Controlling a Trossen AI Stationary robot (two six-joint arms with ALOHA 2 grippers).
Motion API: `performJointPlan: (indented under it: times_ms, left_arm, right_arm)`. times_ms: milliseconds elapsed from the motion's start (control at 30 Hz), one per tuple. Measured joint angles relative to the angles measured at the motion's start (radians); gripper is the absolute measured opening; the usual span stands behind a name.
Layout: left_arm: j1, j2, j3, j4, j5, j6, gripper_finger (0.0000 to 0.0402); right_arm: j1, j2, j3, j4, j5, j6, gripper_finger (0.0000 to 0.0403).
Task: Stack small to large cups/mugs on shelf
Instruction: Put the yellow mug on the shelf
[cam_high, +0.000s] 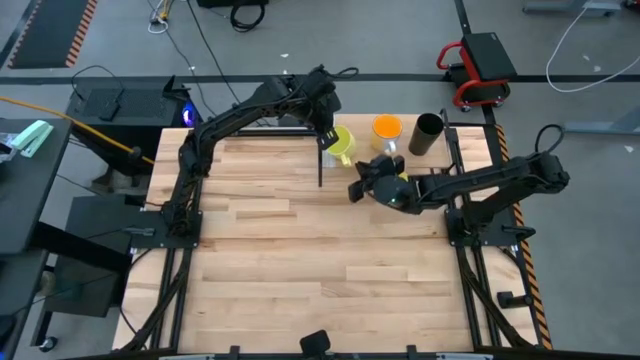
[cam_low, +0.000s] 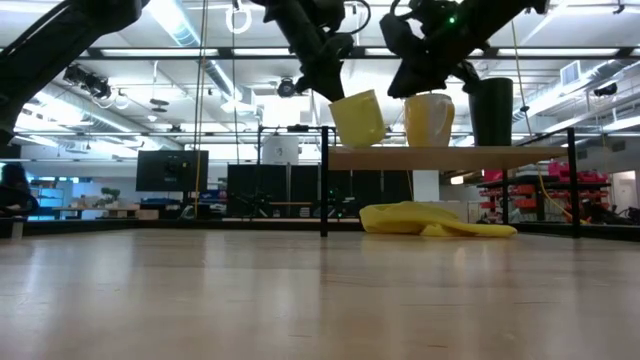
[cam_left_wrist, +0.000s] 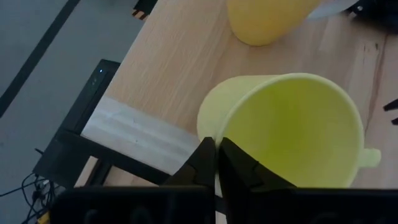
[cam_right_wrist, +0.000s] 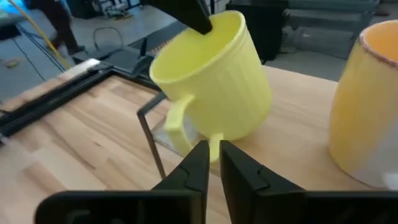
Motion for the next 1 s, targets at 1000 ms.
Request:
performJointPlan:
  times_ms: [1000]
  left_arm:
    - [-0.003, 0.0, 0.0, 0.023, 0.001, 0.0, 0.0013]
  right_arm:
    - [-0.161, -0.004, 0.0, 0.105, -0.293, 0.051, 0.0008]
